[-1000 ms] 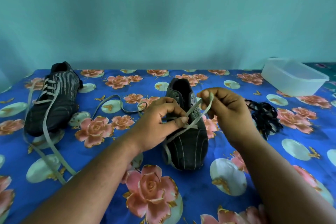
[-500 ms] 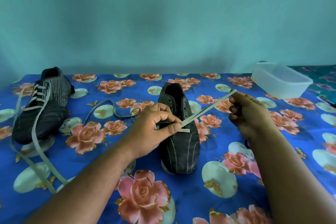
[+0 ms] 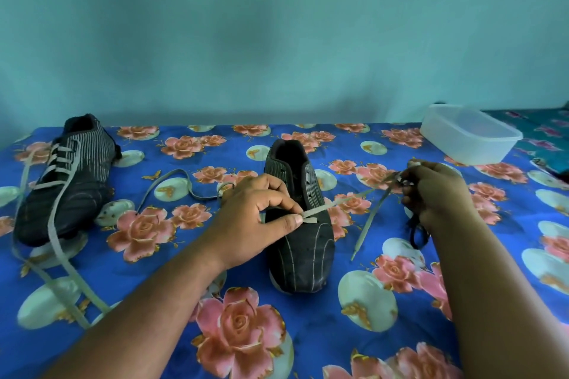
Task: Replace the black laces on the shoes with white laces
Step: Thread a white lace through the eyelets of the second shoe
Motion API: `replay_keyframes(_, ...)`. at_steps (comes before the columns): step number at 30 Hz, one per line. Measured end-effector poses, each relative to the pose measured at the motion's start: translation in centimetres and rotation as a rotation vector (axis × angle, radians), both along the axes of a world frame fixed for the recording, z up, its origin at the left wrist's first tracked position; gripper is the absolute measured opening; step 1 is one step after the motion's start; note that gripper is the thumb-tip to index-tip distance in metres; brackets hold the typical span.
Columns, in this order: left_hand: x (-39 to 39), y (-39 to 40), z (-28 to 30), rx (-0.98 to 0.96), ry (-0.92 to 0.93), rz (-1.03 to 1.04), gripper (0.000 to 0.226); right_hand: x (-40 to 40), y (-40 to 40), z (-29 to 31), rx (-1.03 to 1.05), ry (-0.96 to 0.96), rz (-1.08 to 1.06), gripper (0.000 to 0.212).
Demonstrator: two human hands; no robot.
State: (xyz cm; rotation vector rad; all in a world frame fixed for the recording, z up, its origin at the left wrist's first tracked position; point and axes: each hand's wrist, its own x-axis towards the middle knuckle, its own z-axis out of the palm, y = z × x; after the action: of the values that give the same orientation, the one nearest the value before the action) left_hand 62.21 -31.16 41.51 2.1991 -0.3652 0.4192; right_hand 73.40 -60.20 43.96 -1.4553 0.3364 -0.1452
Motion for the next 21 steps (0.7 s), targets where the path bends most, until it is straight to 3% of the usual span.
replay_keyframes(3, -0.1, -0.3, 0.1, -0.073, 0.047, -0.022, 0.026, -0.1, 0.5, -0.1, -0.072, 0.001, 0.071, 0.020)
replay_keyframes(5, -0.1, -0.5, -0.1, -0.042, 0.020, -0.005, 0.026, -0.1, 0.9, -0.5, -0.414, -0.057, 0.071, 0.032)
replay_keyframes(7, 0.1, -0.7, -0.3, 0.015, 0.003, 0.021, 0.029, -1.1, 2.1, -0.3, -0.748, -0.337, 0.089, 0.032)
replay_keyframes(10, 0.2, -1.0, -0.4, 0.023, 0.001, 0.066, 0.037, -3.8, 4.5, 0.3, -0.807, -0.813, 0.484, 0.029)
replay_keyframes(13, 0.3, -1.1, -0.3, 0.042, -0.003, 0.083, 0.038, -4.7, 6.6, -0.3, -1.009, -0.948, 0.708, 0.045)
replay_keyframes(17, 0.3, -1.1, -0.3, 0.056, 0.001, 0.087, 0.039, -4.4, 6.9, -0.8, -1.012, -1.022, 0.702, 0.023)
replay_keyframes(21, -0.1, -1.1, 0.1, 0.091, -0.079, 0.092, 0.036, -4.3, 6.2, -0.6, -0.881, -0.920, 0.823, 0.011)
